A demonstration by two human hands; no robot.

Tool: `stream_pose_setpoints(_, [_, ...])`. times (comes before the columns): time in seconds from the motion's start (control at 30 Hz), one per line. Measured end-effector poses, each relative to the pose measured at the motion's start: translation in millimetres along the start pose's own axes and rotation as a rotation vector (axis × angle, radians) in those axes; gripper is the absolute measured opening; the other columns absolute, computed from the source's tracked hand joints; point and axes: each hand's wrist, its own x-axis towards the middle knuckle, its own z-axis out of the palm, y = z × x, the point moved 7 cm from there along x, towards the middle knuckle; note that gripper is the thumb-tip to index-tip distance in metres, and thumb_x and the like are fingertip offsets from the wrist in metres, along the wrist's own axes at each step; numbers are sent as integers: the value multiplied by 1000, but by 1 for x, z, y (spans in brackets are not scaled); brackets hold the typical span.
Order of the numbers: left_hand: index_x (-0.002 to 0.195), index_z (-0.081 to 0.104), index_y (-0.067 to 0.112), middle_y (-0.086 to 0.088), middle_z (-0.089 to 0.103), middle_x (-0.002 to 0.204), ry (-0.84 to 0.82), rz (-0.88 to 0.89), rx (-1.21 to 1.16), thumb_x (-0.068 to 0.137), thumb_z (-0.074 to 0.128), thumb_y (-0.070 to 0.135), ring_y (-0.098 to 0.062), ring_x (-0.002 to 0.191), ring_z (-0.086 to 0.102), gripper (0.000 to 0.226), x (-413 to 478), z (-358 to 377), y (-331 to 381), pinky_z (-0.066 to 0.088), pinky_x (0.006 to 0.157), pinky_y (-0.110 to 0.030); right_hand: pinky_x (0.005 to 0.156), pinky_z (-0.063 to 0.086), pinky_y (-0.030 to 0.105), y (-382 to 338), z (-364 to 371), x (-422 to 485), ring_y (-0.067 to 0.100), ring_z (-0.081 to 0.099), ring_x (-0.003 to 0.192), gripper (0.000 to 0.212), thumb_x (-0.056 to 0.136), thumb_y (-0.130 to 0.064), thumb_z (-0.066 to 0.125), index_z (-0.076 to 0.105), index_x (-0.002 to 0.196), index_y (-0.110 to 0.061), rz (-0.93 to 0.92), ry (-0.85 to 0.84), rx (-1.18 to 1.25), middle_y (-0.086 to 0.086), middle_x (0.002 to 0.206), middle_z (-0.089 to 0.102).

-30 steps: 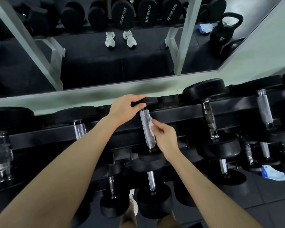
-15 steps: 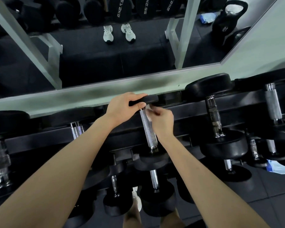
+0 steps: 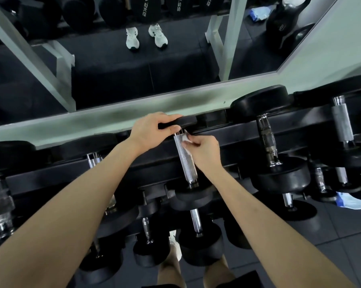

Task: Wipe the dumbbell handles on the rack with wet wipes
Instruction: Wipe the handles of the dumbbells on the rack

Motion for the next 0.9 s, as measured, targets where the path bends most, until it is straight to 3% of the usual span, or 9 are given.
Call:
stream_pose_setpoints(0.17, [124,56,43,20,62,102,3,-14,0,90,57,41,-7,107,55,34,-2,0,0,38,87,-23,53,33,16,52,-4,-43,7,42,61,19,83,-26,69,76,92,-10,1,-194,-273,-6,59,50])
stream_pose_setpoints(0.27, [124,57,41,16,65,110,-19,-23,11,88,59,42,-8,110,56,36,-2,-2,4,41,90,-24,49,32,16,54,-6,-45,9,52,57,16,81,-24,72,77,82,-9,2,-264,-343,5,60,67])
stream_pose_setpoints(0.33, [123,58,40,14,65,118,-41,-33,18,86,62,43,-8,110,58,37,0,-4,7,41,90,-24,45,34,14,48,-14,-34,3,52,53,15,80,-23,72,77,84,-9,47,-213,-235,-1,53,63])
stream_pose_setpoints(0.4, [122,59,39,14,64,121,-50,-36,42,84,64,43,-8,109,58,38,1,-7,10,39,87,-22,65,52,18,40,-19,-22,0,60,67,23,79,-18,73,74,101,-12,100,-145,7,-8,73,71])
stream_pose_setpoints(0.43, [122,59,39,13,63,121,-50,-32,66,83,64,44,-8,110,58,39,2,-8,12,39,87,-21,82,53,23,37,-16,-17,3,63,82,33,78,-15,74,70,111,-11,114,-156,79,-6,91,72])
stream_pose_setpoints(0.5, [123,59,37,12,63,121,-55,-11,133,81,67,44,-10,111,58,44,4,-7,16,38,86,-23,92,50,27,30,0,-17,10,63,94,41,78,-10,74,64,118,-9,137,-257,121,1,107,69])
stream_pose_setpoints(0.67, [124,59,26,5,63,123,-61,34,206,79,72,33,-14,114,56,47,11,-7,19,37,88,-23,74,55,22,33,15,-16,12,66,84,26,76,-2,74,67,95,-17,226,-314,247,-3,88,69])
stream_pose_setpoints(0.73, [119,63,19,3,65,119,-81,39,166,78,74,26,-15,112,58,42,10,-6,18,39,89,-22,78,57,30,37,16,-15,21,68,83,23,73,0,76,70,93,-9,245,-253,251,5,85,70])
stream_pose_setpoints(0.9, [79,53,21,6,65,86,-44,-18,-70,73,77,8,-19,88,65,29,-1,-13,-4,52,86,-39,65,48,30,19,7,-17,16,57,64,15,73,-11,76,67,82,-3,76,-61,-105,1,68,62])
